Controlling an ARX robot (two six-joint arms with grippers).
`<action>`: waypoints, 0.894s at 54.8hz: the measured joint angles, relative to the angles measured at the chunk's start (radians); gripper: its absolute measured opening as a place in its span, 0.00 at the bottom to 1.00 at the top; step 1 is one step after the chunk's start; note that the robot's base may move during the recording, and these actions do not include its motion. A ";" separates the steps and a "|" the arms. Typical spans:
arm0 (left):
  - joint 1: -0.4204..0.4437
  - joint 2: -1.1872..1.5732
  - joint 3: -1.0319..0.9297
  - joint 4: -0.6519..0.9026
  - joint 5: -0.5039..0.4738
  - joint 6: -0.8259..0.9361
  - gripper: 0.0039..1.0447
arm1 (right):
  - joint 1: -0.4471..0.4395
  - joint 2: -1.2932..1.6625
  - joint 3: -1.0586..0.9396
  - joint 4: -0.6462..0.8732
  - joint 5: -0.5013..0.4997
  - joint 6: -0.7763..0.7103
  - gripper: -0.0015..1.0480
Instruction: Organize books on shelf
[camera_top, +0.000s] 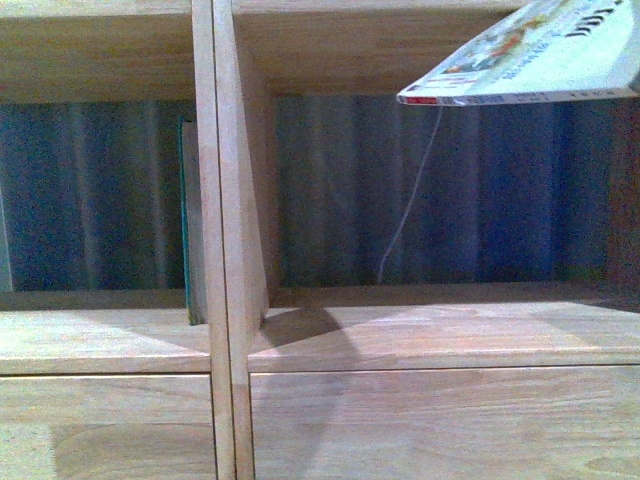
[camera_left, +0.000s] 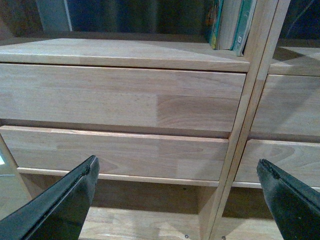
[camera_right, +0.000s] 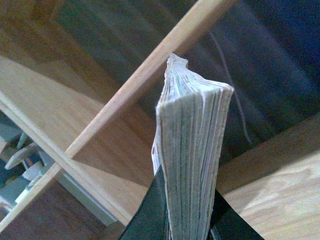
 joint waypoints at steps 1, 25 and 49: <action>0.000 0.000 0.000 0.000 0.000 0.000 0.93 | 0.010 0.005 0.008 0.001 0.005 -0.004 0.07; 0.000 0.000 0.000 0.000 0.000 0.000 0.93 | 0.274 -0.023 -0.005 0.008 0.069 -0.116 0.07; 0.000 0.000 0.000 0.000 0.000 0.000 0.93 | 0.363 -0.056 -0.032 0.002 0.090 -0.187 0.07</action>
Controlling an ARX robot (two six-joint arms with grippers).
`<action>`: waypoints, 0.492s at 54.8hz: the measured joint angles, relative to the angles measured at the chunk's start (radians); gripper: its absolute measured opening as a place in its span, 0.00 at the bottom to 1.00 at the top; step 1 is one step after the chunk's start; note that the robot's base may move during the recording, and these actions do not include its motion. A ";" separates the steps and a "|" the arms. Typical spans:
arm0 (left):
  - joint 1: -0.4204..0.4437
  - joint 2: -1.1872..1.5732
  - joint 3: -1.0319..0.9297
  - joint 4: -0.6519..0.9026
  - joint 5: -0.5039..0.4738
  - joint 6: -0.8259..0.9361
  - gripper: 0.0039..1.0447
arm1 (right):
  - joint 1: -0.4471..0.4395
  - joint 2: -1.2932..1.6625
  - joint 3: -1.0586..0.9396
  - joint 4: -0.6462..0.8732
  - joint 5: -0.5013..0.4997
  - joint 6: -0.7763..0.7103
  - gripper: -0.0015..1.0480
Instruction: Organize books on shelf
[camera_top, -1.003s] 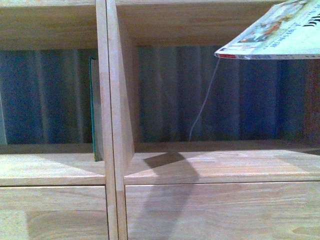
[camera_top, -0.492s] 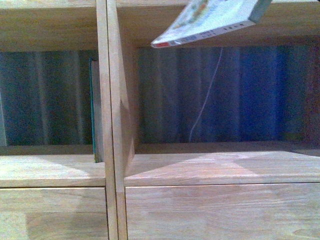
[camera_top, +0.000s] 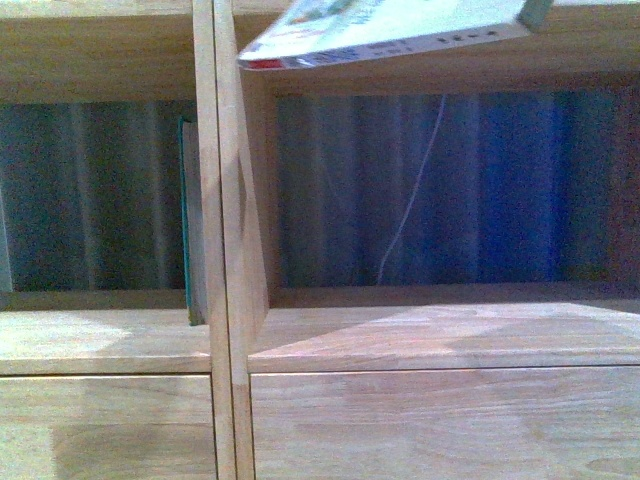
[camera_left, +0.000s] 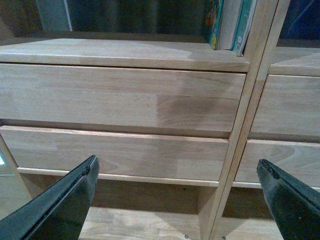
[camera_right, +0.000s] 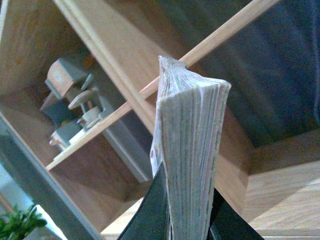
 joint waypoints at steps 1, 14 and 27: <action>0.000 0.000 0.000 0.000 0.000 0.000 0.93 | 0.001 0.004 0.002 0.002 -0.001 -0.002 0.07; 0.154 0.159 0.025 0.071 0.461 -0.056 0.93 | -0.023 0.018 0.006 0.005 0.008 -0.004 0.07; 0.288 0.501 0.164 0.359 0.797 -0.163 0.93 | -0.066 0.022 0.018 -0.011 -0.017 -0.003 0.07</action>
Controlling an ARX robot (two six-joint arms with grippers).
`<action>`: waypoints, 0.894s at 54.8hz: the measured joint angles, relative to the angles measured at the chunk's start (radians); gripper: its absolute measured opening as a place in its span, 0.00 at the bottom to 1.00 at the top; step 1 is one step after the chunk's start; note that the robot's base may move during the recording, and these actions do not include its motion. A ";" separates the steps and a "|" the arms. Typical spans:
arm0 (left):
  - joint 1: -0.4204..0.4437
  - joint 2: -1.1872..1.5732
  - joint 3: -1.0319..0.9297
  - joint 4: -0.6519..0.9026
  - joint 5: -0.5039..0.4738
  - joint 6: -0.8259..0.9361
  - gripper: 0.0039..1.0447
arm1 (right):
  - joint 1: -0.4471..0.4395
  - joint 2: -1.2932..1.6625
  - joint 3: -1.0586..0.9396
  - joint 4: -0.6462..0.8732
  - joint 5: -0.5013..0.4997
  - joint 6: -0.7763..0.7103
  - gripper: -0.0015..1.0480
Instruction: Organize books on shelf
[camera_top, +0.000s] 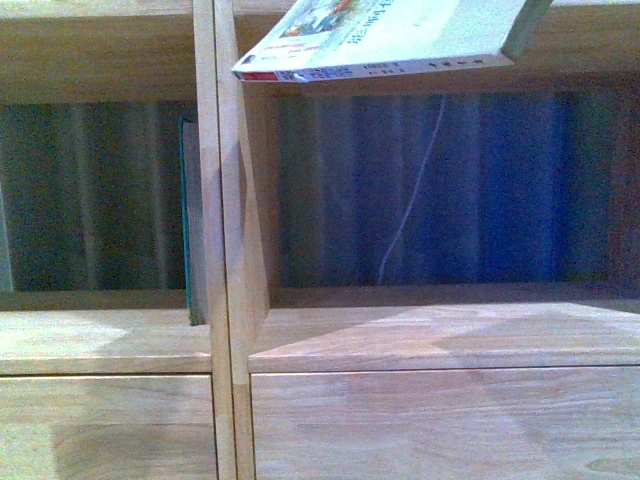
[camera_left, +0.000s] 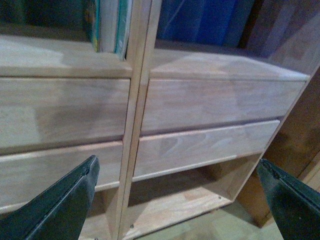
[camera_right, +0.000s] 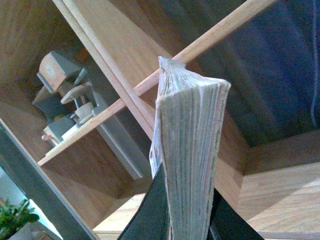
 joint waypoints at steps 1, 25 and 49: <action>0.012 0.035 0.022 0.029 0.015 -0.017 0.93 | -0.005 0.000 0.000 0.000 -0.001 0.000 0.07; -0.055 0.416 0.325 0.261 0.145 -0.349 0.93 | -0.036 0.052 0.067 -0.005 -0.035 0.001 0.07; -0.343 0.568 0.441 0.595 0.027 -0.918 0.93 | -0.043 0.110 0.120 0.009 -0.058 0.014 0.07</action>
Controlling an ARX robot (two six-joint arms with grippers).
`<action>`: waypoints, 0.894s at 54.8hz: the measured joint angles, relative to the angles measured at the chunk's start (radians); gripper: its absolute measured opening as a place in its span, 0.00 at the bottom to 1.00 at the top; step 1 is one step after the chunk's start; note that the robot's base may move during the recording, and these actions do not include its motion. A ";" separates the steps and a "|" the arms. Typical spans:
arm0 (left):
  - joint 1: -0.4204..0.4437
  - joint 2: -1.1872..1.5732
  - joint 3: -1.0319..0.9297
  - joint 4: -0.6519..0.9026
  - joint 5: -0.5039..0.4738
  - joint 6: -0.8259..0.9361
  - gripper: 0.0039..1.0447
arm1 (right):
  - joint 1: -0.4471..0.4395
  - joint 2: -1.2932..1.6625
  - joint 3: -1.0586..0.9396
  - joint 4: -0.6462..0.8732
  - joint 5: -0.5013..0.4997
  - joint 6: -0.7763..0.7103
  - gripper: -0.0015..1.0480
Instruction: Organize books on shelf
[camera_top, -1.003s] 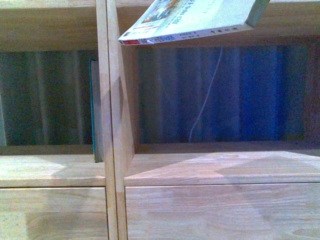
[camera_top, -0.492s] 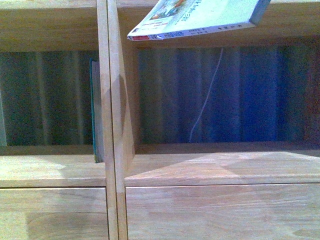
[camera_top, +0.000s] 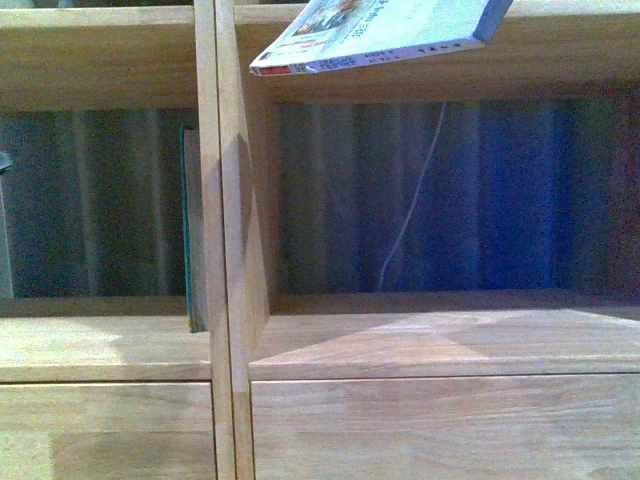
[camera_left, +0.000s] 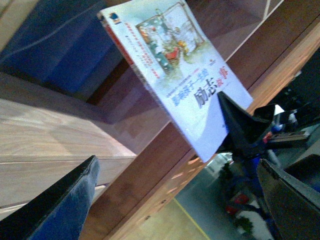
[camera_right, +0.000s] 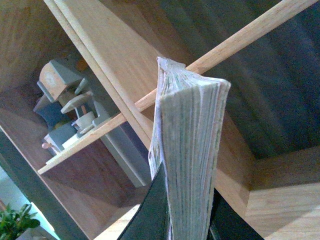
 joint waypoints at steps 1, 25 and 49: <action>-0.012 0.006 0.002 0.013 -0.010 -0.018 0.93 | 0.000 0.002 0.002 0.000 0.000 0.000 0.07; -0.151 0.155 0.054 0.202 -0.139 -0.159 0.93 | 0.058 0.001 0.024 -0.021 -0.006 0.032 0.07; -0.153 0.189 0.124 0.292 -0.161 -0.215 0.93 | 0.133 -0.093 -0.026 -0.032 0.016 0.083 0.07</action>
